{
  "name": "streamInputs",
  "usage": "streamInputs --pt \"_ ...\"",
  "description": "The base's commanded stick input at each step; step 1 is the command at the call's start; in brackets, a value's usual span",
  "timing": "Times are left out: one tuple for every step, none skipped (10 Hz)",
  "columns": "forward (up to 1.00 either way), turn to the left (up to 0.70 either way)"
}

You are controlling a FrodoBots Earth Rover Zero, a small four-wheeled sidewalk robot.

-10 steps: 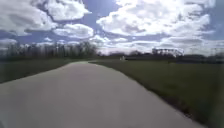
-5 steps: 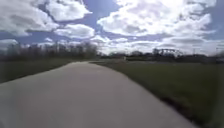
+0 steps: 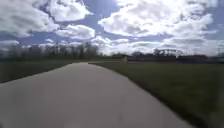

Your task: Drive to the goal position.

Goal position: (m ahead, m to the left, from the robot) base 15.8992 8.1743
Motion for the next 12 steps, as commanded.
streamInputs --pt "1.0 0.0" --pt "1.0 0.0" --pt "1.0 0.0" --pt "1.0 0.27" --pt "1.0 0.16" --pt "1.0 0.0" --pt "1.0 0.0" --pt "1.0 0.06" --pt "1.0 0.27" --pt "1.0 0.27" --pt "1.0 0.05" --pt "1.0 0.0"
